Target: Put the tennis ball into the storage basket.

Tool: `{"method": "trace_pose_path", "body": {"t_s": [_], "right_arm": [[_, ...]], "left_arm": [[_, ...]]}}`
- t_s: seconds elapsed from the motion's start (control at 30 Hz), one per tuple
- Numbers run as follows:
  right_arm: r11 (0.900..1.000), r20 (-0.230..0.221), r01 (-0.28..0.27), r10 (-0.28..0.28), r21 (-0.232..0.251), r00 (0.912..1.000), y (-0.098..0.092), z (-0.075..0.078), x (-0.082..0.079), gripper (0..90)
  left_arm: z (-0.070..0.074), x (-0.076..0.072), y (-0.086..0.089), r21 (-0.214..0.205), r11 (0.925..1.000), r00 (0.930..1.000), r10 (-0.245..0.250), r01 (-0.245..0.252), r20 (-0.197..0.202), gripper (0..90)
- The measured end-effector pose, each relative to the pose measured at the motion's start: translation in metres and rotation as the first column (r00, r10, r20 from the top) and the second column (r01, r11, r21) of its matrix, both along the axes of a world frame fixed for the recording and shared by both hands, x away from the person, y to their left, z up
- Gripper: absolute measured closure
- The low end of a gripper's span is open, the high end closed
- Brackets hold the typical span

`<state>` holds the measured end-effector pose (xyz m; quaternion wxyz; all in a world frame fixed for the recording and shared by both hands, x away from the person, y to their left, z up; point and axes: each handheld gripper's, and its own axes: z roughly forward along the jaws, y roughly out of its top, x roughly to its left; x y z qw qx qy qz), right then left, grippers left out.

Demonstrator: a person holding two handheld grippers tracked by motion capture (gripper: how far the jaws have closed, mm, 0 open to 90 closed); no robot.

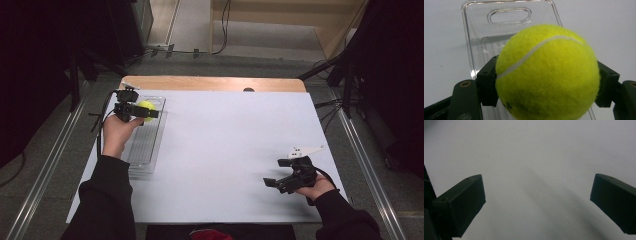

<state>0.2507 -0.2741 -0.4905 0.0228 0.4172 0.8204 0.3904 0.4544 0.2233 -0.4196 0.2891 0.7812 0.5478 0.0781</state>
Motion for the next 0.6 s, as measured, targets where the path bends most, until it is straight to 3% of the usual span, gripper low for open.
{"method": "trace_pose_path", "body": {"t_s": [0.47, 0.6], "right_arm": [[1.0, -0.002, 0.004, -0.004, 0.002, 1.0, -0.0002, -0.0001, -0.0002, 0.0], [1.0, -0.002, 0.003, -0.003, 0.001, 1.0, 0.0, -0.0001, -0.0002, 0.0]], "left_arm": [[-0.0044, 0.0011, -0.0013, 0.022, 0.9997, 0.9999, 0.006, -0.006, -0.011, 25.9], [-0.0034, 0.0009, -0.0009, 0.008, 0.9999, 0.9999, 0.01, -0.01, -0.013, 24.1]]}}
